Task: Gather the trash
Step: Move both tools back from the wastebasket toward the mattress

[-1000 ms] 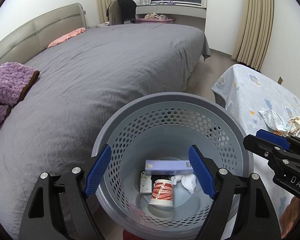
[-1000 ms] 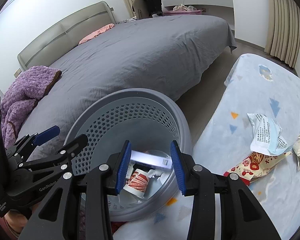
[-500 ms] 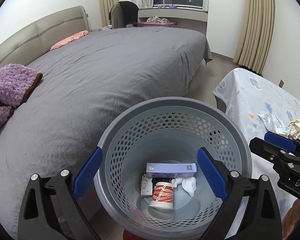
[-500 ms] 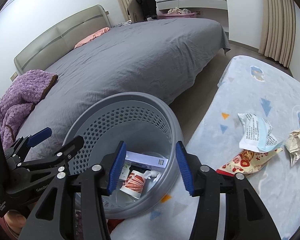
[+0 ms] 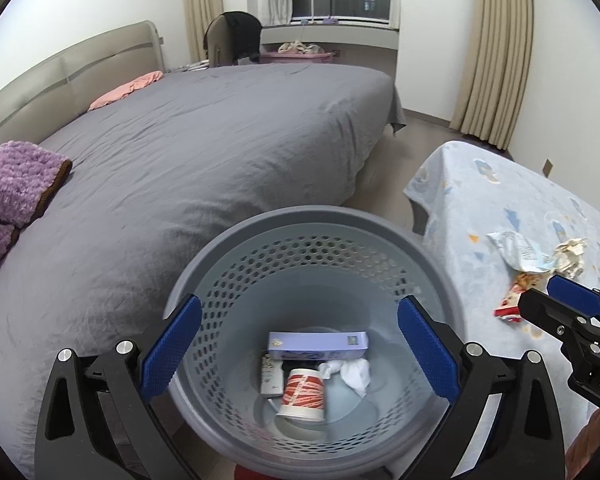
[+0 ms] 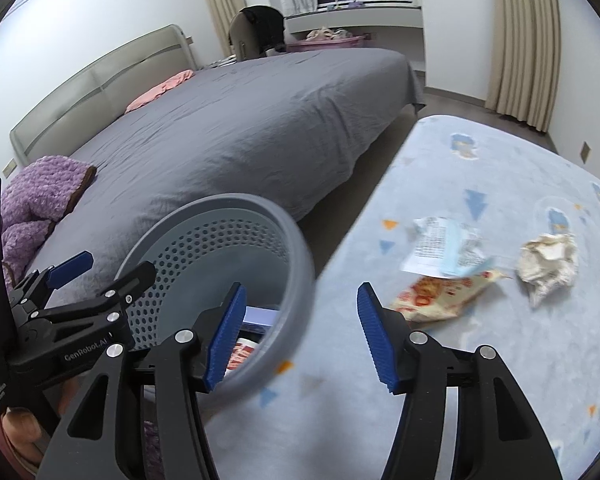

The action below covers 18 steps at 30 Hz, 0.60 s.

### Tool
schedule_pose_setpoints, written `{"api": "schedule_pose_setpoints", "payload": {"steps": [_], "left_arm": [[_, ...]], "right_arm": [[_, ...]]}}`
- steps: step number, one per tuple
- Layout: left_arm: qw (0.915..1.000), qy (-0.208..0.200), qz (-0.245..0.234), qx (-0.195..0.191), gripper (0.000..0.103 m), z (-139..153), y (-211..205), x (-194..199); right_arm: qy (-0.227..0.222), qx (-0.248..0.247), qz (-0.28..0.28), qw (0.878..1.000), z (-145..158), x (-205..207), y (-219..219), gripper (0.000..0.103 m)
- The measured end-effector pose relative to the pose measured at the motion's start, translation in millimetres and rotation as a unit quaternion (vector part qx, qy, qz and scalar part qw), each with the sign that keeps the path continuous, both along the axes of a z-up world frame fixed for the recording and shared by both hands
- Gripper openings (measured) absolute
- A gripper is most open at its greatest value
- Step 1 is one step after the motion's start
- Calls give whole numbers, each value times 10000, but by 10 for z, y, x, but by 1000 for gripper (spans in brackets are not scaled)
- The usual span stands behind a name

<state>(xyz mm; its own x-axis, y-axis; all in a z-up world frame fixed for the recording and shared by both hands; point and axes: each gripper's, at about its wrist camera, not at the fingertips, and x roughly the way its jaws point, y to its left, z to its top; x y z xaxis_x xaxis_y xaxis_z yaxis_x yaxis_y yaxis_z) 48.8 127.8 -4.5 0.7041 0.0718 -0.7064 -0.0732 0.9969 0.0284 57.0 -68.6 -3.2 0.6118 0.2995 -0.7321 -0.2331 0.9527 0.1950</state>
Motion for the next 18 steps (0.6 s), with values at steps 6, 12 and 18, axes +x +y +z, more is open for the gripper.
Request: {"api": "schedule_pose_setpoints", "payload": {"steps": [6,12,18], "left_arm": [[9996,-73,-269,-61,96,66,-295,1],[9983,-81,-559,-173,96,98,-646,38],[9966,-66,-776,-266,96,82,-978,94]], "right_arm": [[-73,16,-365,9993,105,-132,-415,58],[-120,-177,-761,9969,204,-267,-855,60],[-41,-458,-1092,9930,204,-358,-1290,60]]}}
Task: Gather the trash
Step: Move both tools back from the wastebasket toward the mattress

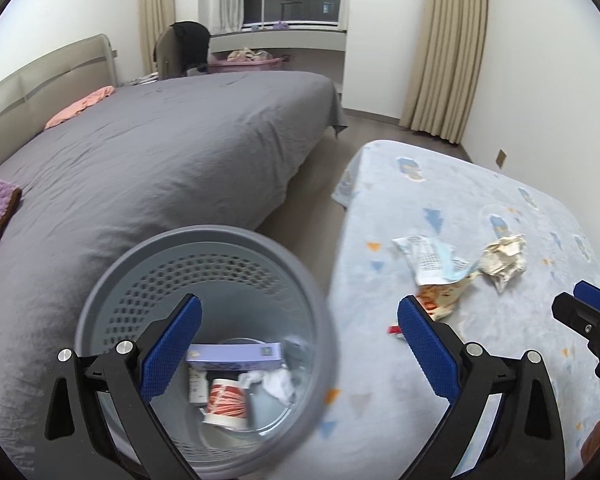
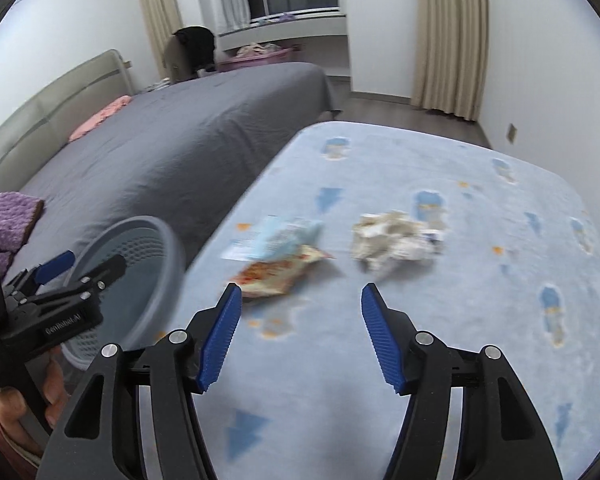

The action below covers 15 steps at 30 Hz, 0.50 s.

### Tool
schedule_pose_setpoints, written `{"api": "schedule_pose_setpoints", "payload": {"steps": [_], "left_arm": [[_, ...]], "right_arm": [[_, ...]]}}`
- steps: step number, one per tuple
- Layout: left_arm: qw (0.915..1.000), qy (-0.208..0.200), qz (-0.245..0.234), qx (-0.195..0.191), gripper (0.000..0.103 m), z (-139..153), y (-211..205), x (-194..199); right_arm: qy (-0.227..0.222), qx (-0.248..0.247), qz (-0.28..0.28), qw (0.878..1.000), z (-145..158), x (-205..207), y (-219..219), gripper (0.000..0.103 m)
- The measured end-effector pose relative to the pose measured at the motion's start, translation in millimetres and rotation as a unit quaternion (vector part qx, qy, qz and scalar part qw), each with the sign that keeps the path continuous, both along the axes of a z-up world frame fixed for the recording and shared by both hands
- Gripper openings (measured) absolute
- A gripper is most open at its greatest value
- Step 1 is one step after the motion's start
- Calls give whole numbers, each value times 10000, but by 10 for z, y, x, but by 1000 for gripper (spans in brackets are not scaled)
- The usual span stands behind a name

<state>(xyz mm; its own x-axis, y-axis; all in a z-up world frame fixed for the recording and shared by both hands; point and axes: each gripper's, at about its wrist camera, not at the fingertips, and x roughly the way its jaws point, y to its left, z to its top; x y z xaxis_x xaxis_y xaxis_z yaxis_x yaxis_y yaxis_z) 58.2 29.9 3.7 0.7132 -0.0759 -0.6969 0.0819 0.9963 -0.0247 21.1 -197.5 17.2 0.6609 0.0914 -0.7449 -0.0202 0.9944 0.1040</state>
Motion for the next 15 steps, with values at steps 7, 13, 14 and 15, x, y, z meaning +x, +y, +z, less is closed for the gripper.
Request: {"api": "schedule_pose_setpoints", "payload": {"steps": [7,13,14,15], "left_arm": [[9999,51,-139,37,96,-63,-245,73],[9998,115,-173,26,96,-122,-343,145],[9998,119,-175,36,96,-126,-353,155],[9998,131,-177,36,96,-136,-365,170]], "right_arm": [[251,-70,-354,9990,-90,38,-415,60],[353,-100,-535,9979,-192,241,-601,60],[362,-107,-540,9978,-212,278,-609,60],[380,-107,-537,9978,-238,326,-622,60]]}}
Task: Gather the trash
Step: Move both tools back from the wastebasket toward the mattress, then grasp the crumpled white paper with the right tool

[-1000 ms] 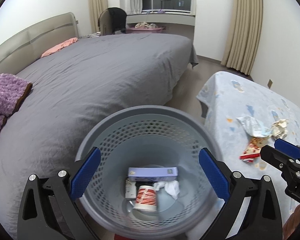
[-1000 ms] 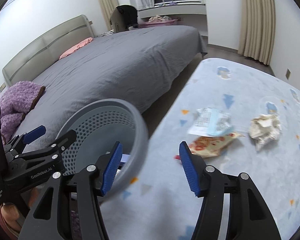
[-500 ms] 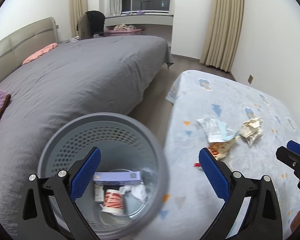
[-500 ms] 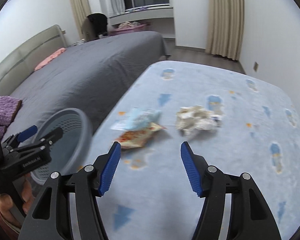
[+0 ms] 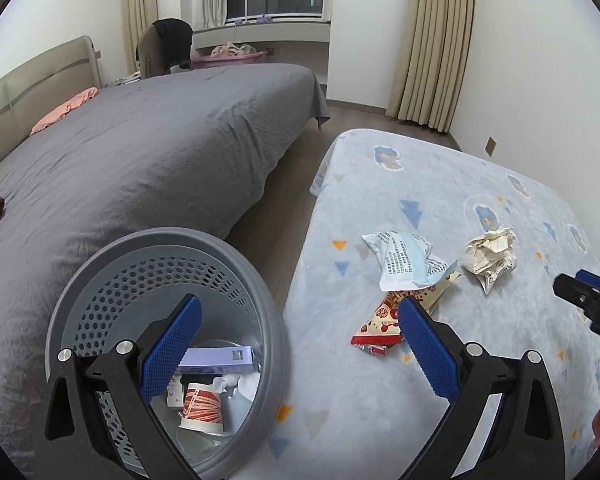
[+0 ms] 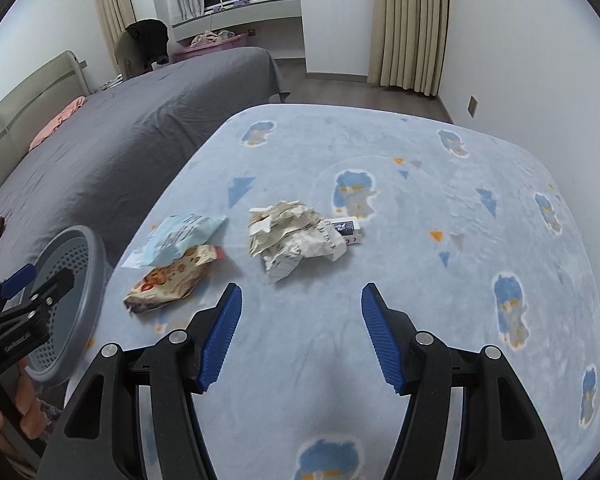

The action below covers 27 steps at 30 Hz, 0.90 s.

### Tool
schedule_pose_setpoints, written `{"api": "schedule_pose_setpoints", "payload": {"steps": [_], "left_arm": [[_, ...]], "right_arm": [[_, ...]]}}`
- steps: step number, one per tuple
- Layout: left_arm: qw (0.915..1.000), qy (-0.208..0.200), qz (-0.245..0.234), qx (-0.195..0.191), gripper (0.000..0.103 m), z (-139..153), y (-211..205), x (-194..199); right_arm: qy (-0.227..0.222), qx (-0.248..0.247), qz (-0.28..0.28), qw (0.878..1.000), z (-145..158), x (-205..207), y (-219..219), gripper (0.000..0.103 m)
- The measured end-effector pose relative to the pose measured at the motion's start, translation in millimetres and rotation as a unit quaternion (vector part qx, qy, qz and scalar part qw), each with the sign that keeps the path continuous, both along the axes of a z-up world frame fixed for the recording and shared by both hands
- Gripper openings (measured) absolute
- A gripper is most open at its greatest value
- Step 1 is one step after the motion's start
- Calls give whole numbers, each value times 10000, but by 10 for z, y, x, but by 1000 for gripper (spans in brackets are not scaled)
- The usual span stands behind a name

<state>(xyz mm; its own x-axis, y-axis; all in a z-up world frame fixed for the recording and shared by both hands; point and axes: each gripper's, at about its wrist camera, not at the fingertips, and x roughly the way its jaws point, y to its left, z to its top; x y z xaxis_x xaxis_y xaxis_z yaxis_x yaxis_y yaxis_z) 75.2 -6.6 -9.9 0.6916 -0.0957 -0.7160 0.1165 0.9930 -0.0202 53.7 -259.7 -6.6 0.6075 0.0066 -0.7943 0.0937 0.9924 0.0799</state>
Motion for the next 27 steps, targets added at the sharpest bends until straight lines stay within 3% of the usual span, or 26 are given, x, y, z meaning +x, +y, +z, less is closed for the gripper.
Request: {"api": "schedule_pose_setpoints", "payload": {"steps": [4,6,19,27], "left_arm": [[10000,50,3,-23,96,-25,-6,29],[10000,64,4,-5,96,-41,-7,36],[9999,113,26,13,96,-81,12,67],[9999,138,27,58,96,-113,1,74]], "right_arm": [[69,-67,58,9999,-92,198,9,60],[71,-95,105,9999,-128,290,24,67],[257,-378,261,9986,-403,772,211,78],[330,-852,144,9957,-553,946,299,78]]}}
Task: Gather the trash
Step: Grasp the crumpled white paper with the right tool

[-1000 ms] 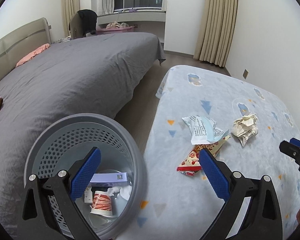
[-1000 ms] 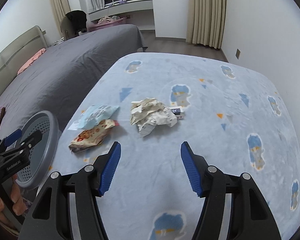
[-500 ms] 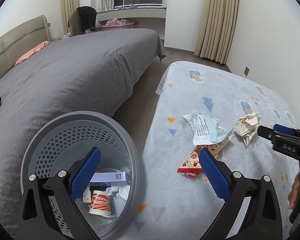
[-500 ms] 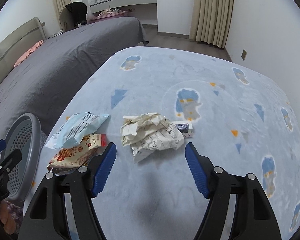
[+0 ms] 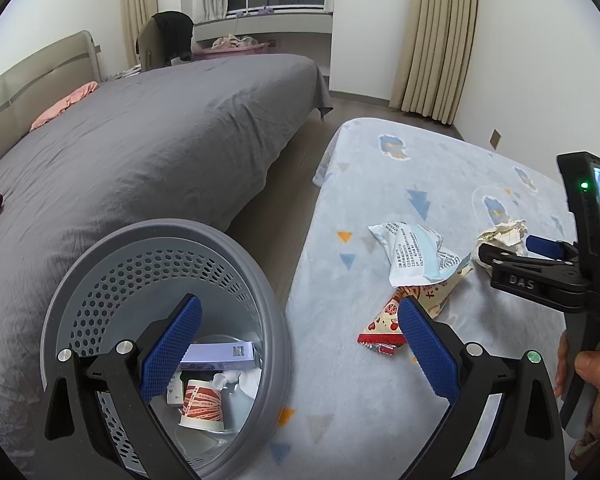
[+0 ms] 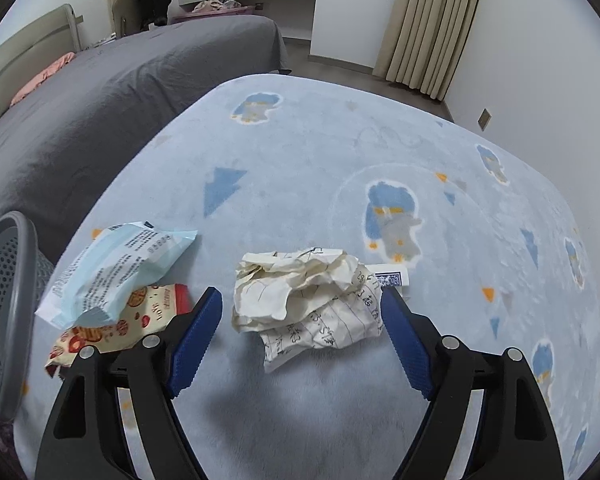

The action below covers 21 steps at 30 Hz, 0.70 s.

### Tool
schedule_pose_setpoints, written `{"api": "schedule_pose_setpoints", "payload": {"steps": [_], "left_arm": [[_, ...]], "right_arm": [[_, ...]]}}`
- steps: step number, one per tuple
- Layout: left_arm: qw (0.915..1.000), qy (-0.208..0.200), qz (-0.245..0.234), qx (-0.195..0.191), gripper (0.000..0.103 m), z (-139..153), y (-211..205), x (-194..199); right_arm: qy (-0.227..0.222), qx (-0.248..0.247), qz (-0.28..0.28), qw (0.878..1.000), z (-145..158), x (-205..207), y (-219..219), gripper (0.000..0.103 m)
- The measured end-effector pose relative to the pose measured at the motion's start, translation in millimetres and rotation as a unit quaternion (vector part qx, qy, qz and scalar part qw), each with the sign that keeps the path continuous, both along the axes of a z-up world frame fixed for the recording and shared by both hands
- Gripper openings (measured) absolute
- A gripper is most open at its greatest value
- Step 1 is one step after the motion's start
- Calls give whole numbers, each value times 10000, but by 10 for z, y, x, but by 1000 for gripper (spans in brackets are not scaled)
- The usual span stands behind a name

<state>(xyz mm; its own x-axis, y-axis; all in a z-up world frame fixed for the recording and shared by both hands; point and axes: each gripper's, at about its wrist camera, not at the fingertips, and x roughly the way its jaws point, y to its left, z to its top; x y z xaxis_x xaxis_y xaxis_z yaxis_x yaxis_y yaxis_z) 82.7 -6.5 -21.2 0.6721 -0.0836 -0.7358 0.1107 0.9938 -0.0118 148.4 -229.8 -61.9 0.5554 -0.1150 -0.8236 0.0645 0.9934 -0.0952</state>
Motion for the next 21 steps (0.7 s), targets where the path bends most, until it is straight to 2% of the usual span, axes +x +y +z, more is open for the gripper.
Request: {"api": "schedule_pose_setpoints", "payload": {"steps": [5,8,13,21], "left_arm": [[10000,-18,-29,28,96,-9,-14,-9],[10000,-13,-36,39,96,-14,-25,-13],[9999,-53,-87,81,96,-9,-62,-42],[9997,-158,-177,47,96,55,-97,-113]], "right_arm": [[-100,-95,86,9999,7,-7,26,76],[-127,-165,89,9997,35,-30,42,53],[-192,91,75,9997,126,-118,-10,41],[-455,811,-231,9954,434,-457,-285,40]]}}
